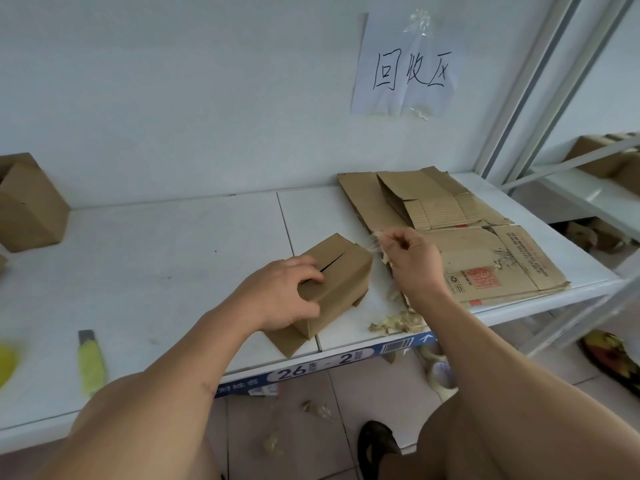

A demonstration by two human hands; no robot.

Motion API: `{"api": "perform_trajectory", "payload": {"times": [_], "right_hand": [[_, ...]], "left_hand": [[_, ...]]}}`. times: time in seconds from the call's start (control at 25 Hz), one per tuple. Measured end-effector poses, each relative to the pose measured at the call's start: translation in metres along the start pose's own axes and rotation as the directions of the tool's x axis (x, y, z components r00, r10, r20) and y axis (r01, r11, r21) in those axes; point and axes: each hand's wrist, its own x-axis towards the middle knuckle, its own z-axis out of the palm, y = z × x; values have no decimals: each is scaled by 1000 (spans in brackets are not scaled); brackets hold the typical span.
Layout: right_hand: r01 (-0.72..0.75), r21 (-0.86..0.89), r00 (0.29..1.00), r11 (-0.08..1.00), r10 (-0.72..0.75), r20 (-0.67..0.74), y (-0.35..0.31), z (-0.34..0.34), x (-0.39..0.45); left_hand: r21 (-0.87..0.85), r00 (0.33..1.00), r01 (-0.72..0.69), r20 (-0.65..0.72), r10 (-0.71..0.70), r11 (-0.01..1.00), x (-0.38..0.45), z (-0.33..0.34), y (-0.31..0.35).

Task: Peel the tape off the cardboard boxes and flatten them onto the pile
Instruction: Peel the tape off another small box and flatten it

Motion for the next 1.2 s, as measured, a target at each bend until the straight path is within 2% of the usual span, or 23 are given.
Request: {"api": "perform_trajectory", "payload": {"times": [0.08, 0.16, 0.28, 0.4, 0.48, 0.56, 0.64, 0.76, 0.8, 0.92, 1.08, 1.2], "right_hand": [[-2, -17, 998, 1000, 3, 63, 6, -14, -6], [55, -110, 988, 992, -38, 147, 16, -20, -14], [79, -117, 991, 990, -66, 113, 24, -29, -16], [59, -43, 998, 997, -58, 19, 29, -48, -11], [175, -205, 981, 963, -152, 121, 35, -52, -14], [413, -370, 892, 832, -288, 349, 50, -39, -22], [580, -428, 783, 694, -328, 529, 65, -24, -33], [746, -489, 661, 453, -405, 632, 88, -16, -37], [754, -505, 654, 421, -407, 638, 91, -17, -38], [709, -522, 691, 474, -322, 647, 84, -18, -38], [681, -603, 713, 415, -188, 675, 75, -12, -42], [629, -633, 760, 451, -188, 621, 76, -4, -46]], "left_hand": [[-18, 1000, 18, 4, -18, 1000, 0, -2, 2], [3, 999, 29, 22, -29, 1000, -1, -1, 7], [64, 1000, 12, 26, -14, 998, -3, 2, 13], [103, 996, 88, -29, -85, 991, -8, -9, 4], [83, 989, 130, -76, -124, 988, -9, -11, -3], [81, 985, 151, -94, -143, 985, -8, -4, -4], [105, 980, 172, -118, -159, 980, -6, 7, -3], [155, 961, 227, -196, -195, 961, -5, 13, -6], [169, 957, 241, -205, -205, 956, -6, 14, -8], [173, 960, 242, -183, -210, 955, -6, 13, -9], [148, 969, 208, -167, -183, 967, -6, 15, -7], [68, 974, 168, -165, -155, 983, -4, 15, -12]]}}
